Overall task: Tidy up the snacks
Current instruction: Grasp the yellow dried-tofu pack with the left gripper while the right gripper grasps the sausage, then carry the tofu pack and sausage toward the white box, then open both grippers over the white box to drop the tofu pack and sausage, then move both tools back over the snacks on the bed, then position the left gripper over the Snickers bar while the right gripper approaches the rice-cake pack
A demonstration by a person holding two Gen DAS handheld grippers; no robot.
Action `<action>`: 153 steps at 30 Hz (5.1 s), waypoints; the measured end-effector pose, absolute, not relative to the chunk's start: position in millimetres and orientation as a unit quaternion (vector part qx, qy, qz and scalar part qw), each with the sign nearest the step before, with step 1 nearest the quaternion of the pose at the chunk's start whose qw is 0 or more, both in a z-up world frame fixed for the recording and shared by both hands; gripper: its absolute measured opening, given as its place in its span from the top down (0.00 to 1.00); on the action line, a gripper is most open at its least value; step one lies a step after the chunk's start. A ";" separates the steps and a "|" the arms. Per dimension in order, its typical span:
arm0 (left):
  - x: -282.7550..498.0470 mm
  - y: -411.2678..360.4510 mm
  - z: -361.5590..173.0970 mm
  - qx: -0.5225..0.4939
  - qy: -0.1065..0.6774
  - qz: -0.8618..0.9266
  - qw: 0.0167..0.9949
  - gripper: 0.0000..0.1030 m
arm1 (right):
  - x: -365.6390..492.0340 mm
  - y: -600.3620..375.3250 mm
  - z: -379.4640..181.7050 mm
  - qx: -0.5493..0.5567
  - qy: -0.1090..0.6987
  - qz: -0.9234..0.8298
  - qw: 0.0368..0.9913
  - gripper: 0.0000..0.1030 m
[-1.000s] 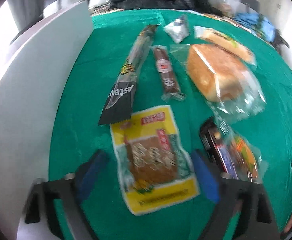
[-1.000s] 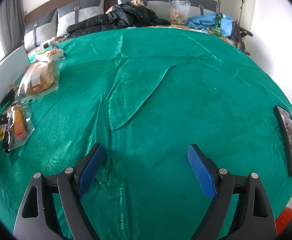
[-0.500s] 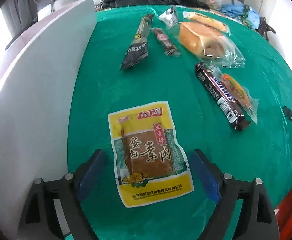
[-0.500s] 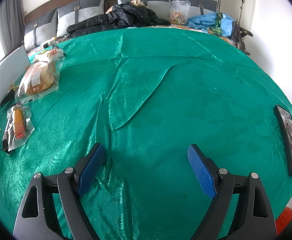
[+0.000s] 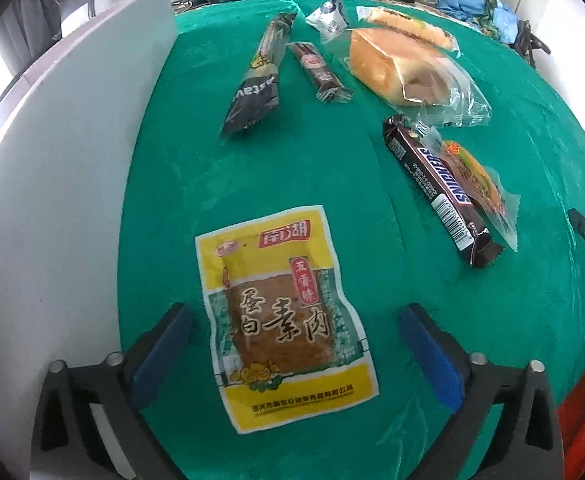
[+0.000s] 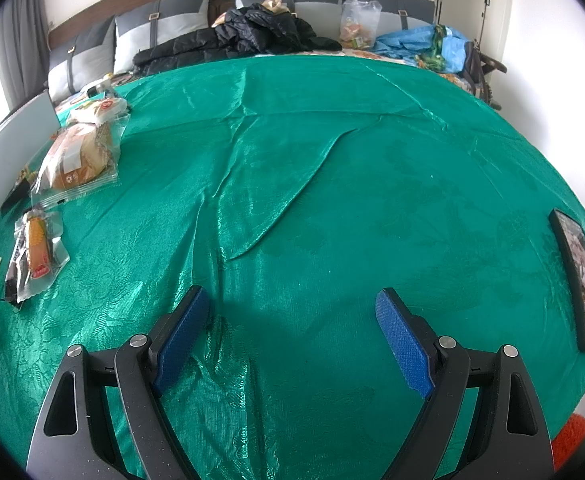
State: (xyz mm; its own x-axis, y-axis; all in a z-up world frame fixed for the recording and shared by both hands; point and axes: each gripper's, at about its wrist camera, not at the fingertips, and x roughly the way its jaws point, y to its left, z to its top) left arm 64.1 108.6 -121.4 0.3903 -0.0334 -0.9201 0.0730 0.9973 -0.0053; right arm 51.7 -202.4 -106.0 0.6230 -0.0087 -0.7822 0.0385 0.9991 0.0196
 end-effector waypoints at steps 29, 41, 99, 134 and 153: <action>23.0 123.7 -79.0 -0.143 0.453 -0.130 0.870 0.55 | 109.4 -102.5 -58.9 0.175 0.564 0.284 0.756 0.73; -2.3 282.9 17.8 -0.215 0.362 0.017 0.907 0.53 | 98.2 79.9 87.8 0.199 0.467 0.469 0.723 0.72; 29.9 98.7 -132.1 0.017 0.469 -0.033 0.883 0.00 | 96.8 -180.6 -107.8 0.001 0.457 0.005 0.889 0.12; 25.9 100.5 -124.7 -0.017 0.493 -0.065 0.867 0.01 | 98.8 -180.2 -109.0 0.001 0.459 0.004 0.888 0.11; 121.7 42.3 -110.4 -0.027 0.517 -0.035 0.855 0.84 | 99.7 -180.0 -109.9 0.001 0.459 0.004 0.888 0.11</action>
State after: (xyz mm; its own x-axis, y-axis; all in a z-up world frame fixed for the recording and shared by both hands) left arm 121.7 42.3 -110.4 0.4625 -0.0880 -0.8822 0.0323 0.9961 -0.0824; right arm 99.7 -180.0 -109.9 0.5777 0.0077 -0.8162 -0.0063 1.0000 0.0049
